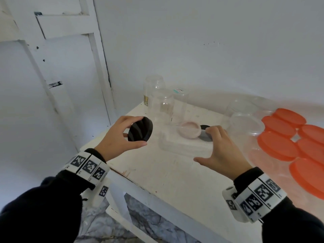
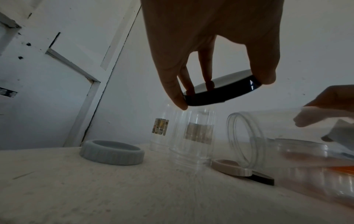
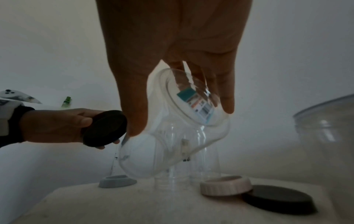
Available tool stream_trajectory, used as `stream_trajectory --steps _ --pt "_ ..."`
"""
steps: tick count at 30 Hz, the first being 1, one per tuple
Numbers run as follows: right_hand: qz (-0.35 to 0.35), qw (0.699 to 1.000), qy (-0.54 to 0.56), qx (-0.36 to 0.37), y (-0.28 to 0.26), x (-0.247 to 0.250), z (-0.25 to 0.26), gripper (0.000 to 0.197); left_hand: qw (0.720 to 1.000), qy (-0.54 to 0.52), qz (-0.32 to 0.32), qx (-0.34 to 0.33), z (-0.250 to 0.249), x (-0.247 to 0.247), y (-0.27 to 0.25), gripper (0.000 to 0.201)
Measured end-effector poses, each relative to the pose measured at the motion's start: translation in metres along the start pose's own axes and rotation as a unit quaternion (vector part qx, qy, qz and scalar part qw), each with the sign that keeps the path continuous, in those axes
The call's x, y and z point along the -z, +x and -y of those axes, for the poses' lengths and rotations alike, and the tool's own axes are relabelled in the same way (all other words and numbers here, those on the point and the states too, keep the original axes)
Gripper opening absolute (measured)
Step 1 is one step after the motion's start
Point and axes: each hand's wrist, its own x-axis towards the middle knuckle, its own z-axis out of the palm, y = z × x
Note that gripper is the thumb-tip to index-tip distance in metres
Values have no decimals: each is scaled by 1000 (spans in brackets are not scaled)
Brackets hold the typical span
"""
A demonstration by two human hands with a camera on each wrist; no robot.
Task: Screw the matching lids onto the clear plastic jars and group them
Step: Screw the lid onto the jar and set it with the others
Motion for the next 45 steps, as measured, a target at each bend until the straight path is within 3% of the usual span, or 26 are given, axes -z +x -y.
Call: stream_trajectory --steps 5,9,12,20,27,39,45 --pt "-20 999 29 -20 -13 -5 -18 68 1000 -1 5 -15 -11 -15 3 70" --pt "-7 999 15 -47 -21 -7 -29 96 999 -8 15 -29 -18 -27 7 71" --pt "6 996 21 -85 -27 -6 -34 103 999 -17 24 -36 -23 -34 10 76" --pt "5 983 99 -157 -42 -9 -45 89 995 -41 52 -74 -41 -50 18 77" --pt "-5 940 283 -192 -48 -19 -56 82 990 -75 74 -96 -61 -73 26 74" --pt "49 909 368 -192 -52 -29 -54 87 976 -44 134 -164 -93 -108 39 74" --pt "3 915 346 -207 -45 -32 -50 84 969 -14 170 -180 -99 -116 44 72"
